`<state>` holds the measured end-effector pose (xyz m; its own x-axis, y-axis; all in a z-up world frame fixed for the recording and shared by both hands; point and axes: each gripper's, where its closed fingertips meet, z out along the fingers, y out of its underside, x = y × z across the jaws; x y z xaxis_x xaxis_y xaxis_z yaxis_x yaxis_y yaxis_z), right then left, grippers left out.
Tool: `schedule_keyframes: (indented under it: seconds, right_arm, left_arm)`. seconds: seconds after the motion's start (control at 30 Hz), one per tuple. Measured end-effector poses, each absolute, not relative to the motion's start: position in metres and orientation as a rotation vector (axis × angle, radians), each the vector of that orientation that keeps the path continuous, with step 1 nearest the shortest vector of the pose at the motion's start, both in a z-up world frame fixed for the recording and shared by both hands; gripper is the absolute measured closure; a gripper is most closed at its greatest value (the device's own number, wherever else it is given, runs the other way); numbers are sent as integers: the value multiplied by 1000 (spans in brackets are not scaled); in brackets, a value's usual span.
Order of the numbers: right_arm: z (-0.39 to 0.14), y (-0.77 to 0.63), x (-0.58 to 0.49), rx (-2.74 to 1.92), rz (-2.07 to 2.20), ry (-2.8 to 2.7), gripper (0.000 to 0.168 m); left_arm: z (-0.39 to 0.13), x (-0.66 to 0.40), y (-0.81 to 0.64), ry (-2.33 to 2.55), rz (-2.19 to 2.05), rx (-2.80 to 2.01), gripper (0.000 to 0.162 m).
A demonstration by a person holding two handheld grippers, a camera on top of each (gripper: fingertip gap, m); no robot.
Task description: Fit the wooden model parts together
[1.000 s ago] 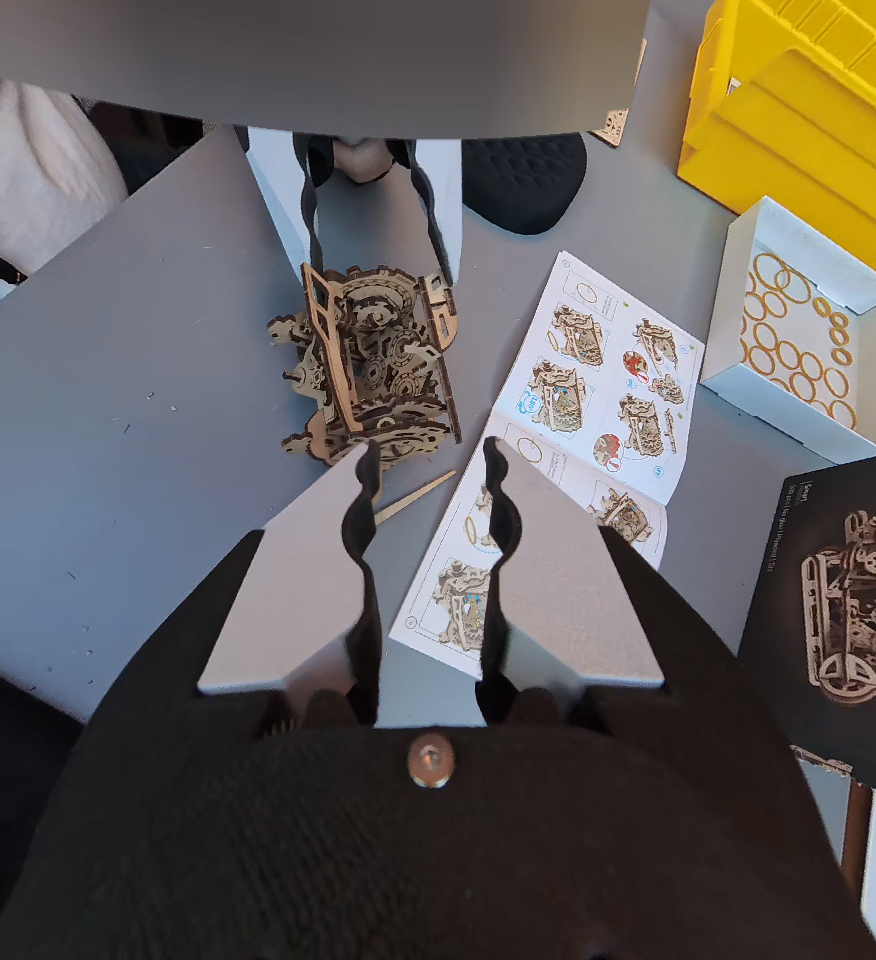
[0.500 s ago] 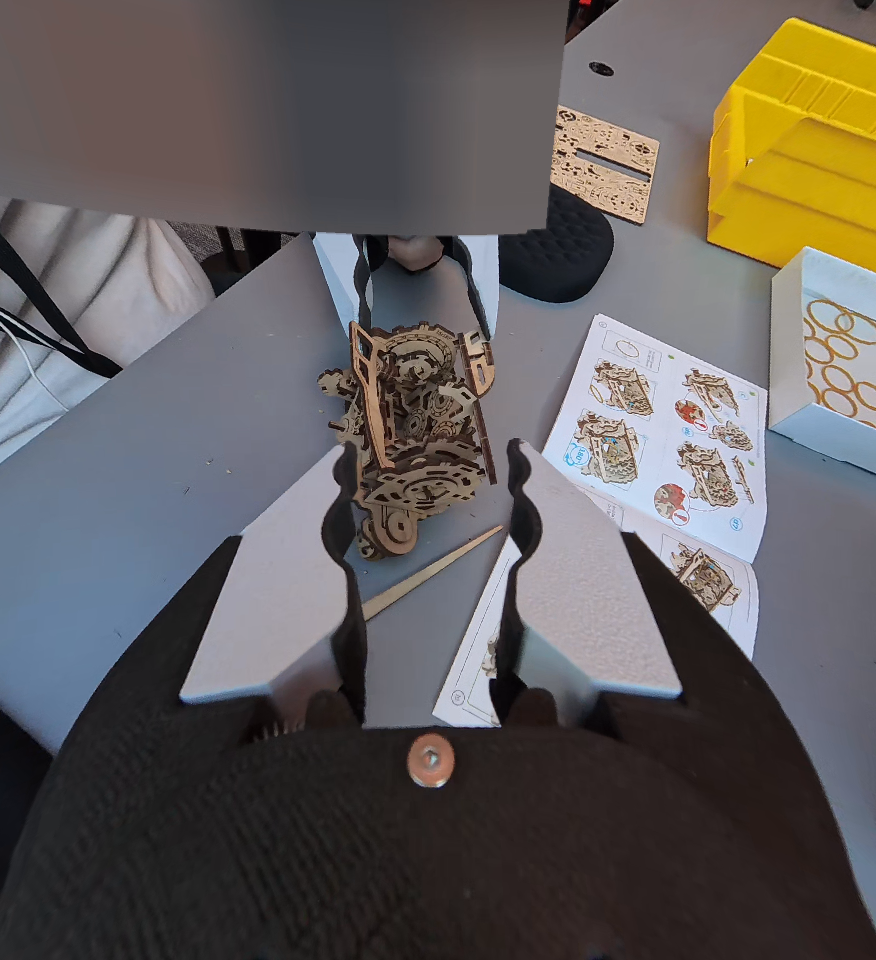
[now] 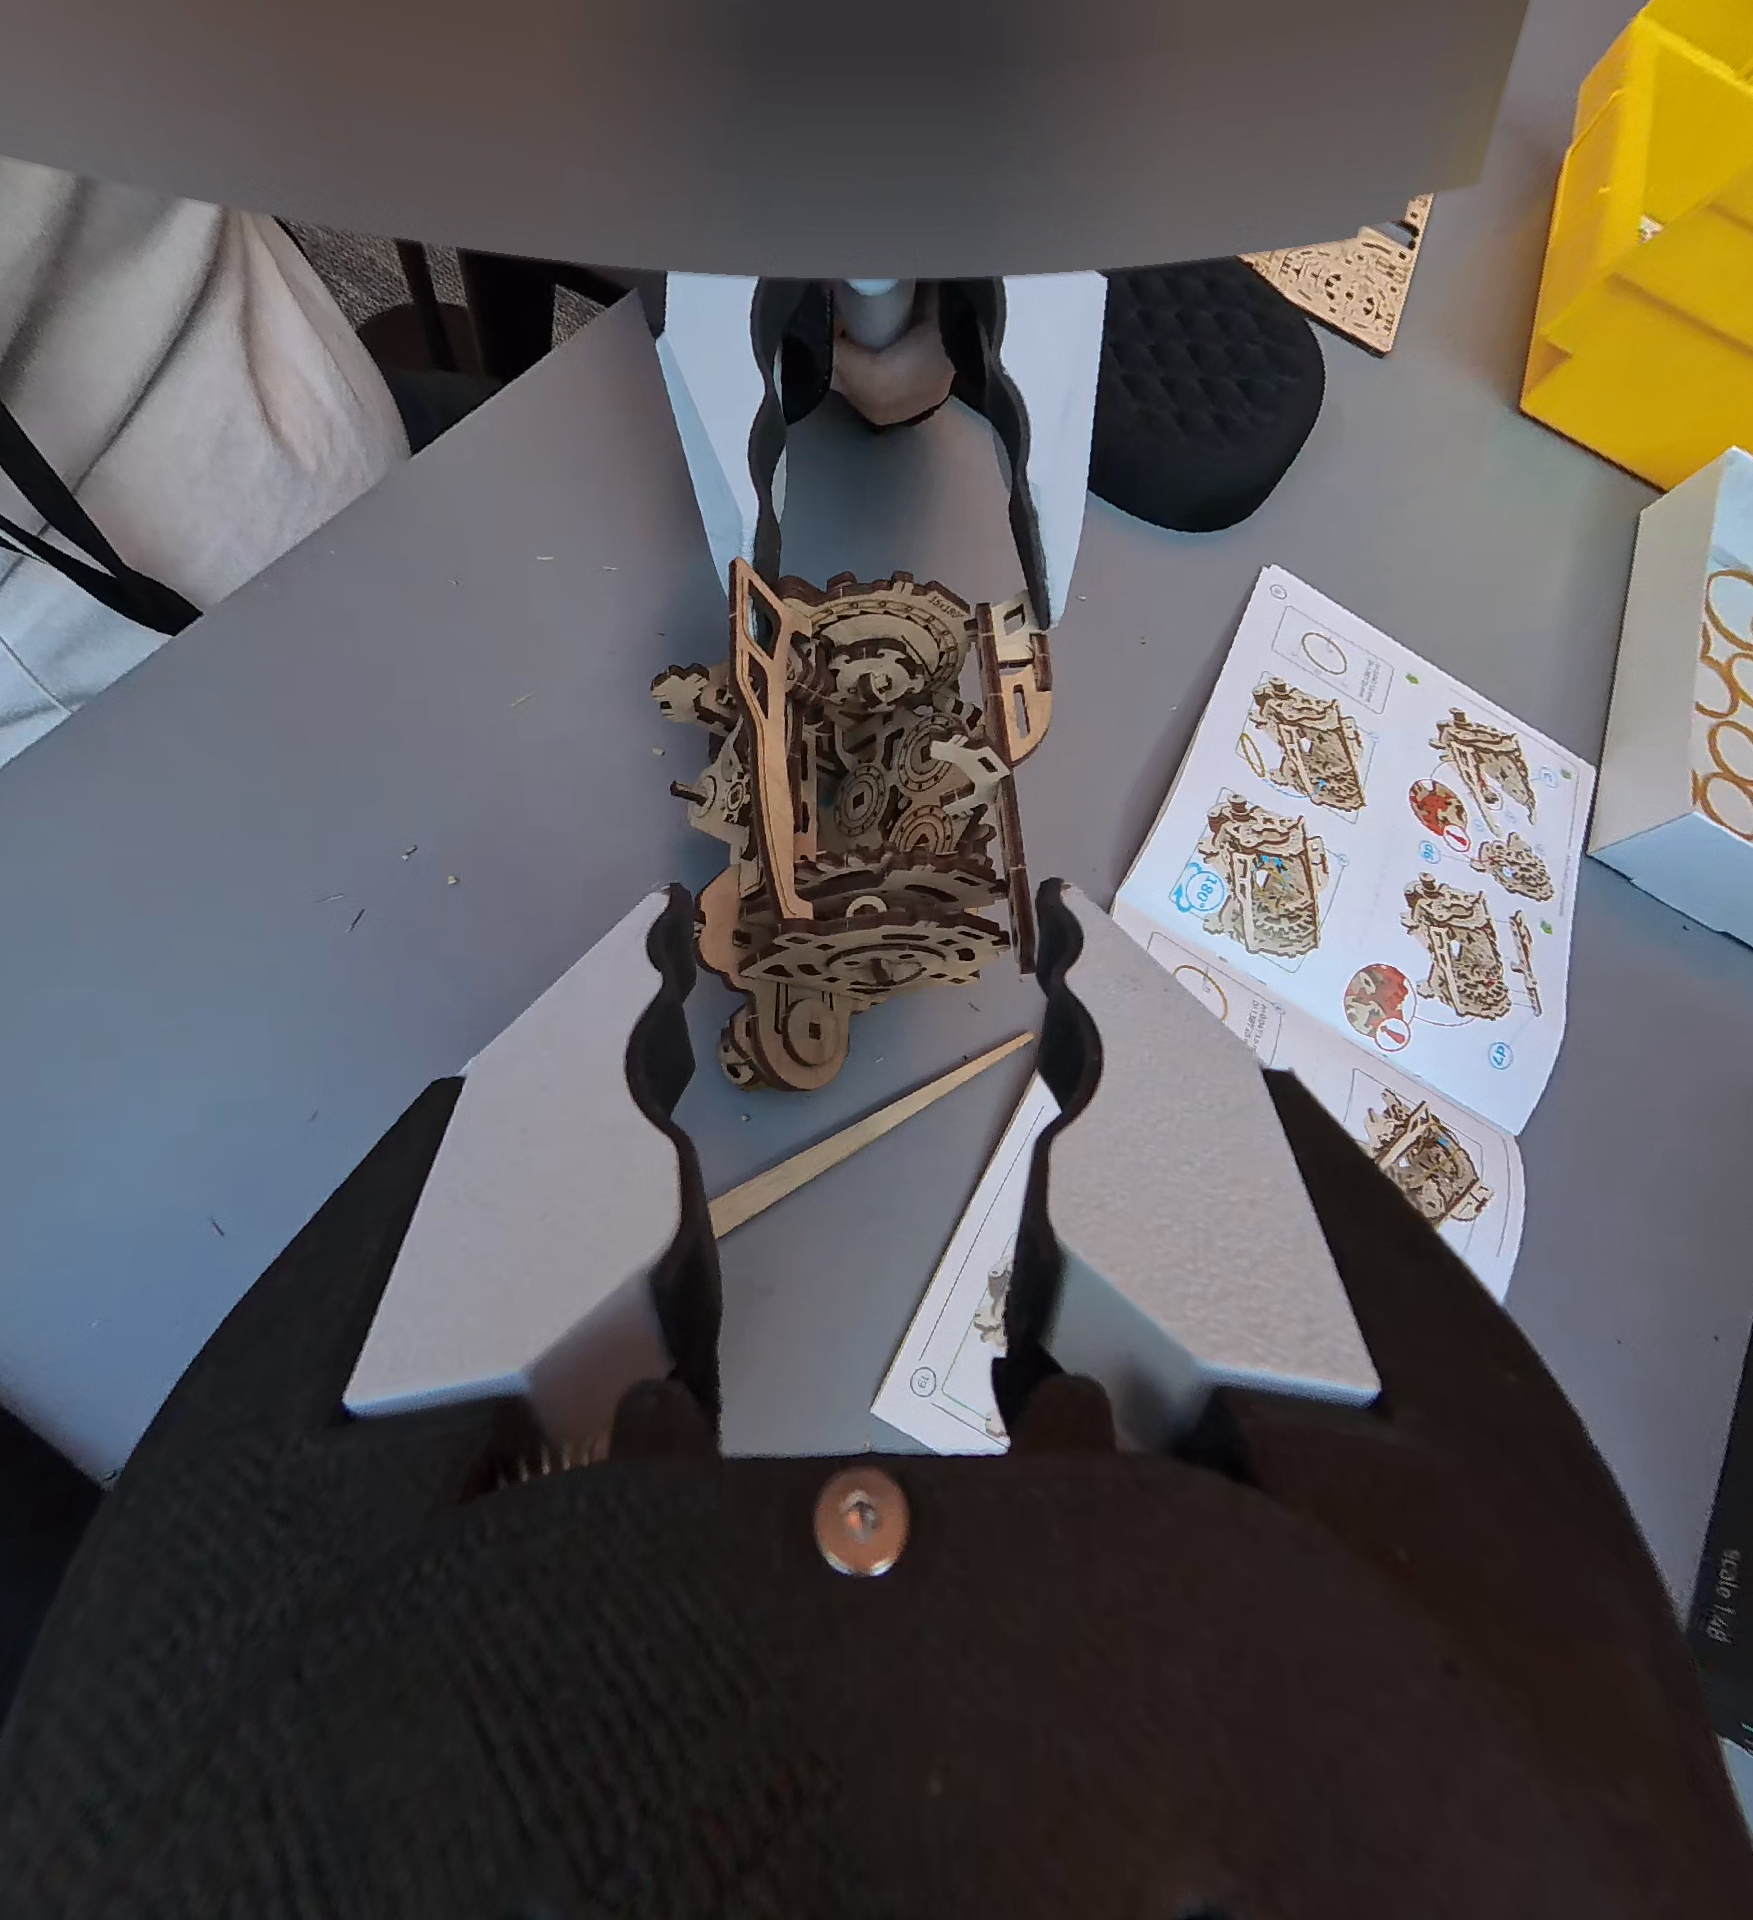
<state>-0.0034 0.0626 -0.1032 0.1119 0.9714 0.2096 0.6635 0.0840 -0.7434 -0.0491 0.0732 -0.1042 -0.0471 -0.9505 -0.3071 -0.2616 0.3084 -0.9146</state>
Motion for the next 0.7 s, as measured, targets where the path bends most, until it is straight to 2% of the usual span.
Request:
schedule_keyframes:
  seconds: [0.7]
  right_arm:
    - [-106,59,-1,-1690,451,-1677,103]
  left_arm:
    - [-105,-51,71,1561,-823,-1129,105]
